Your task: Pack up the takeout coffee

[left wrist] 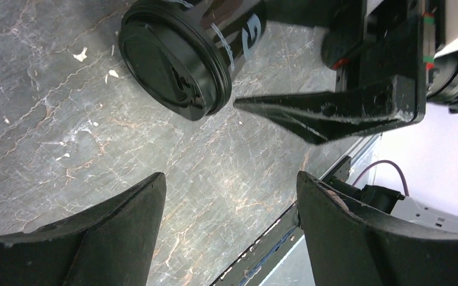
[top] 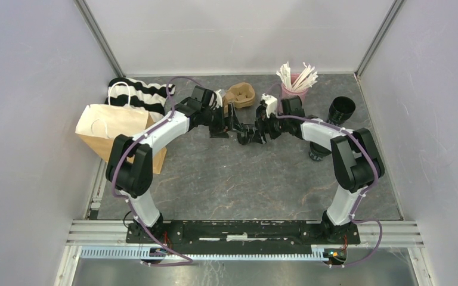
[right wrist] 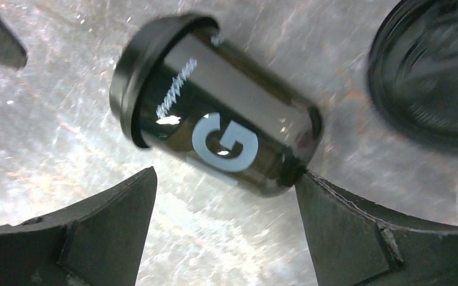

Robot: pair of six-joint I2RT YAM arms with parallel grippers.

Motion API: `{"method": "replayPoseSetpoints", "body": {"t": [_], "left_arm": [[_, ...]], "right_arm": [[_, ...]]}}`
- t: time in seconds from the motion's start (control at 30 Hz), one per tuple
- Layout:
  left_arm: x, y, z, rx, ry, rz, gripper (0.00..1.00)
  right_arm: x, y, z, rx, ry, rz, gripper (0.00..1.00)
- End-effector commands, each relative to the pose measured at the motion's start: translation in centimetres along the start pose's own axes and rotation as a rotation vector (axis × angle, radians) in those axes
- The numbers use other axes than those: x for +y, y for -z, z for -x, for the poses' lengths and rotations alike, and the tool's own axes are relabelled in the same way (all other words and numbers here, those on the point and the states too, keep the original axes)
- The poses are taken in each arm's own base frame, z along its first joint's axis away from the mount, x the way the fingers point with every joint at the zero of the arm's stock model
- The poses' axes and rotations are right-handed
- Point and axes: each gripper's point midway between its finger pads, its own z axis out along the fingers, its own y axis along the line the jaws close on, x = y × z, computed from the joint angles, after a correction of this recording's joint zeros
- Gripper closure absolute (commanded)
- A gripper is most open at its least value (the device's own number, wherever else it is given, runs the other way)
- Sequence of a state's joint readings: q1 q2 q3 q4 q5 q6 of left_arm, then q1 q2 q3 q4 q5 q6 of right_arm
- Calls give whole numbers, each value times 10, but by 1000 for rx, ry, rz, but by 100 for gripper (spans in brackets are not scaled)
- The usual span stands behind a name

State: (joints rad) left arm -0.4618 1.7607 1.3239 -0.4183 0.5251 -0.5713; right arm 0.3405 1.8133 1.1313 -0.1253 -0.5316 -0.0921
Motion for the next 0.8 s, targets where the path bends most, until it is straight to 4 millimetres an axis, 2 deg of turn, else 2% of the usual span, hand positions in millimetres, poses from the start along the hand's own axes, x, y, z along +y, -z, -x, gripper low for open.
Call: {"method": "replayPoseSetpoints", "body": {"t": [0.0, 0.1, 0.17, 0.23, 0.4, 0.47, 0.57, 0.77], "left_arm": [[4, 4, 11, -47, 62, 8, 14], [6, -4, 10, -28, 80, -15, 15], [10, -8, 11, -31, 81, -7, 15], [12, -8, 14, -39, 77, 4, 15], [13, -5, 11, -28, 64, 10, 15], [15, -2, 6, -18, 58, 21, 14], [18, 4, 0, -10, 44, 39, 13], [23, 26, -3, -35, 35, 64, 12]], "right_arm": [[43, 15, 13, -117, -179, 106, 8], [73, 29, 10, -159, -258, 173, 8], [83, 36, 5, -159, -275, 194, 7], [71, 43, -1, -126, -247, 110, 7], [25, 58, 0, -5, 19, -128, 6], [26, 55, 6, 18, 102, -110, 5], [44, 42, 15, 20, 199, -60, 4], [56, 19, 11, 13, 282, -8, 3]]}}
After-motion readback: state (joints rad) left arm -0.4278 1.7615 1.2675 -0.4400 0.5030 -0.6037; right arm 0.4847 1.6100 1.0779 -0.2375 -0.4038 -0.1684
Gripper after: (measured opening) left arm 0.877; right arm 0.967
